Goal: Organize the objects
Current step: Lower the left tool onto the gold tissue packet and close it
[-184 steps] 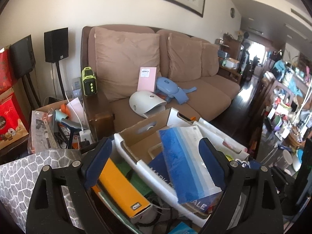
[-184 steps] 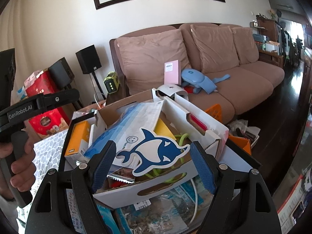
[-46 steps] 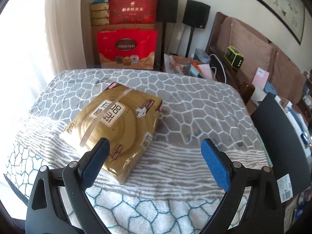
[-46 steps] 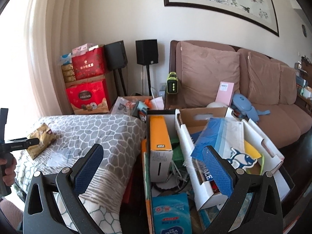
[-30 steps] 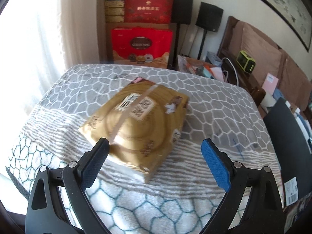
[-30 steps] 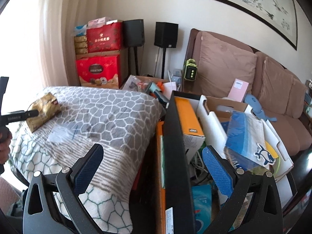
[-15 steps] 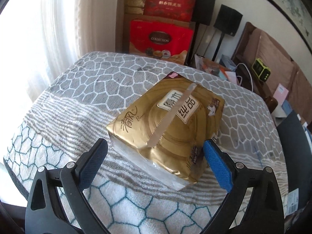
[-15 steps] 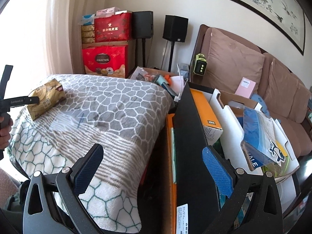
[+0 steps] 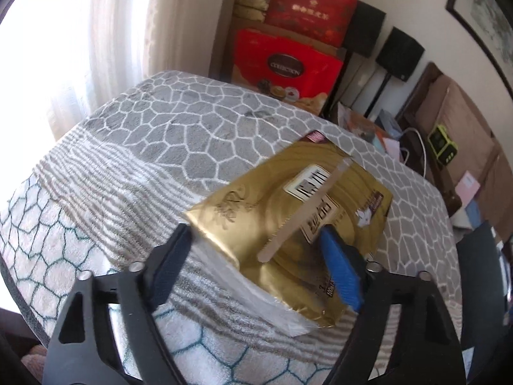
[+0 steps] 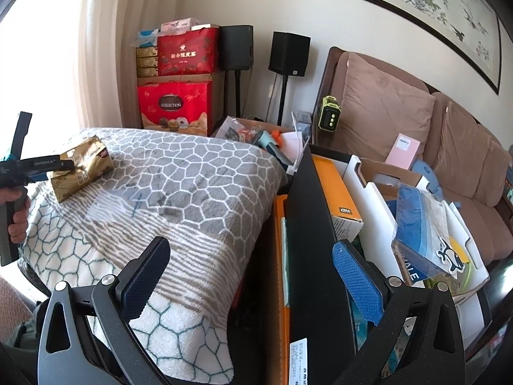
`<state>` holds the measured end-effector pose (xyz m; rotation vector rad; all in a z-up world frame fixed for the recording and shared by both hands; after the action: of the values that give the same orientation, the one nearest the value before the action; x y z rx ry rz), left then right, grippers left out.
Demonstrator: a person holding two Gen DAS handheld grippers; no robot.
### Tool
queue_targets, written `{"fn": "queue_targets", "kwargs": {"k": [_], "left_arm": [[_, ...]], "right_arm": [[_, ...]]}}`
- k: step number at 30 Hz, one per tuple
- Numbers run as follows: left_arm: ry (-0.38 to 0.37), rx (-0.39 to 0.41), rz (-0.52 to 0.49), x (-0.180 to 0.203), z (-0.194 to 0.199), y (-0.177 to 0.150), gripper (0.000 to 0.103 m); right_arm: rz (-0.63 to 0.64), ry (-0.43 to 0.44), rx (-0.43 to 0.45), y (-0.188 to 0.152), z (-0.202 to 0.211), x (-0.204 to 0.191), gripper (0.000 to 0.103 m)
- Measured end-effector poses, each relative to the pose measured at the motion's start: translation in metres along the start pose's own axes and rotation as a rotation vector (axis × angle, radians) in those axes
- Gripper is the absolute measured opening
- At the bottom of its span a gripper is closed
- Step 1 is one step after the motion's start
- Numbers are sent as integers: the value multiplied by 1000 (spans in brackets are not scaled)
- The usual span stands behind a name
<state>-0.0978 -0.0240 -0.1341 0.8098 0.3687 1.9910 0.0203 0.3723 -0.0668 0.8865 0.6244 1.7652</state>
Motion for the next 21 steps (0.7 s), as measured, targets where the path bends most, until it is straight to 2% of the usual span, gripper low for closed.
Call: {"fn": "queue_targets", "kwargs": {"k": [1, 3, 6, 9, 13, 16, 21], "left_arm": [[-1, -1, 15, -2, 0, 2, 67], [6, 1, 37, -8, 0, 7, 47], [13, -12, 49, -13, -2, 12, 37], [17, -9, 24, -10, -1, 11, 31], [0, -22, 5, -4, 1, 7, 28], [-27, -42, -19, 4, 1, 3, 26], [-86, -79, -115, 28, 3, -10, 22]], "right_arm": [[-2, 1, 0, 0, 0, 0, 102], [0, -1, 0, 0, 0, 1, 102], [1, -2, 3, 1, 1, 1, 102], [4, -3, 6, 2, 2, 1, 102], [3, -3, 6, 2, 2, 1, 102], [3, -4, 7, 2, 2, 1, 102], [-4, -5, 8, 2, 3, 2, 102]]}}
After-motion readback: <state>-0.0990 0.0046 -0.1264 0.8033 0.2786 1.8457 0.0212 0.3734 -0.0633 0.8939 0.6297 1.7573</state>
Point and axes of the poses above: each gripper's, at about its wrist camera, not at the fingertips, and z roughly against the way its jaws point, x to its right, y to its top, the point moved 1 cm from there along -z, roughly the way its jaws point, and after that the axes turned 13 degrees about z, right-handed, at the moved point
